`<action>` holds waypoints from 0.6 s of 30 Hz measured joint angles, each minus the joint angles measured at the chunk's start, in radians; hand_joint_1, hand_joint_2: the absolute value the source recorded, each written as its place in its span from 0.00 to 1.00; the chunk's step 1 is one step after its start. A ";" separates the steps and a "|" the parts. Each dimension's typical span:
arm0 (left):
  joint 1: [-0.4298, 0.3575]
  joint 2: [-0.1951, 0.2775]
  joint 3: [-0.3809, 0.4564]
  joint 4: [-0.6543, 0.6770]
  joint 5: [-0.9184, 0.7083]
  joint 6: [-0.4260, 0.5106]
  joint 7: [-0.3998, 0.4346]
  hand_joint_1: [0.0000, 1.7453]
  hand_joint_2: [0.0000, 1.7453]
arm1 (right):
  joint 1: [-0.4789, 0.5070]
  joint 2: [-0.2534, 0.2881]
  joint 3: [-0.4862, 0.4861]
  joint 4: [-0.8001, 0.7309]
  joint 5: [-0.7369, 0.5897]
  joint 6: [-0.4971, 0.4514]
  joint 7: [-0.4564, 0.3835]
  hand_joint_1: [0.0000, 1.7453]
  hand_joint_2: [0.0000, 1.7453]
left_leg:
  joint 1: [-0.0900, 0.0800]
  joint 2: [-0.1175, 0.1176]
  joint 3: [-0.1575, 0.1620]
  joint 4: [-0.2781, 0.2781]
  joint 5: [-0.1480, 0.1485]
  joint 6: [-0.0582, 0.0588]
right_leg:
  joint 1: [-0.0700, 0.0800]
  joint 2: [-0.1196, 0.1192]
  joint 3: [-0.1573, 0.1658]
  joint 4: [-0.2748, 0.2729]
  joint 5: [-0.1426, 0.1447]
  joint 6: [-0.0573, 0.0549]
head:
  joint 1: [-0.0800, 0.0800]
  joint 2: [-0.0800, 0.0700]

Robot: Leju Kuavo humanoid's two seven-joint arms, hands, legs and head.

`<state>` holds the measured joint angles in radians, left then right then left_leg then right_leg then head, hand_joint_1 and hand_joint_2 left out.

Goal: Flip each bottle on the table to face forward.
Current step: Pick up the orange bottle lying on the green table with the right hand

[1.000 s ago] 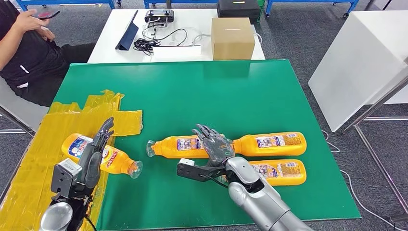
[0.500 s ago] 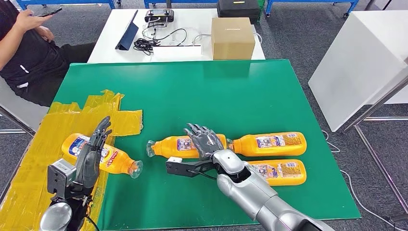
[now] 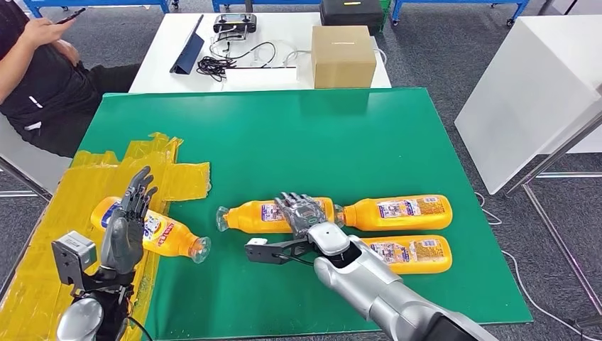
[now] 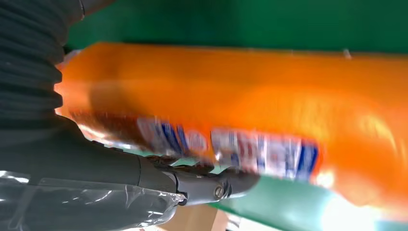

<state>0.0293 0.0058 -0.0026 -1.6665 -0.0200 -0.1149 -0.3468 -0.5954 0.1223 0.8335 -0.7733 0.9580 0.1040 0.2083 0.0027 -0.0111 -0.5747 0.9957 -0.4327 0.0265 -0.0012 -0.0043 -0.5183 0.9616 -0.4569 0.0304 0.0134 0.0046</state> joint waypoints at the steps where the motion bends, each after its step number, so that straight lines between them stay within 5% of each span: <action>1: 0.000 -0.001 0.000 -0.001 0.005 0.001 0.002 0.00 0.00 | -0.003 0.002 0.004 0.006 0.003 0.008 0.004 0.00 1.00 | 0.000 0.000 0.000 0.000 0.000 0.000 | 0.000 0.000 0.000 0.000 0.000 0.000 | 0.000 0.000; 8: -0.001 -0.001 0.000 -0.002 0.029 0.007 0.009 0.00 0.00 | -0.031 0.017 0.028 0.049 0.017 0.065 0.020 0.00 1.00 | 0.000 0.000 0.000 0.000 0.000 0.000 | 0.000 0.000 0.000 0.000 0.000 0.000 | 0.000 0.000; 9: -0.001 -0.001 0.000 -0.002 0.029 0.007 0.009 0.00 0.00 | -0.033 0.018 0.030 0.053 0.018 0.067 0.020 0.11 1.00 | 0.000 0.000 0.000 0.000 0.000 0.000 | 0.000 0.000 0.000 0.000 0.000 0.000 | 0.000 0.000; 12: -0.001 -0.001 0.000 -0.002 0.030 0.007 0.009 0.00 0.00 | -0.037 0.020 0.033 0.062 0.018 0.072 0.020 0.84 1.00 | 0.000 0.000 0.001 0.000 0.000 0.000 | 0.000 0.000 0.000 0.000 0.000 0.000 | 0.000 0.000; 13: -0.001 -0.001 0.000 -0.002 0.031 0.007 0.009 0.00 0.00 | -0.038 0.022 0.034 0.065 0.018 0.074 0.020 0.99 1.00 | 0.000 0.000 0.001 0.000 0.000 0.000 | 0.000 0.000 0.000 0.000 0.000 0.000 | 0.000 0.000; 18: -0.002 -0.001 0.000 -0.002 0.041 0.007 0.009 0.00 0.00 | -0.048 0.027 0.036 0.084 0.009 0.074 0.018 1.00 1.00 | 0.000 0.000 0.001 0.000 0.000 0.000 | 0.000 0.000 0.001 0.000 0.000 0.000 | 0.000 0.000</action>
<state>0.0276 0.0046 -0.0022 -1.6686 0.0214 -0.1075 -0.3376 -0.6439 0.1489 0.8699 -0.6898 0.9672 0.1782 0.2261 0.0028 -0.0108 -0.5734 0.9958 -0.4326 0.0265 -0.0012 -0.0042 -0.5174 0.9616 -0.4569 0.0303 0.0134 0.0046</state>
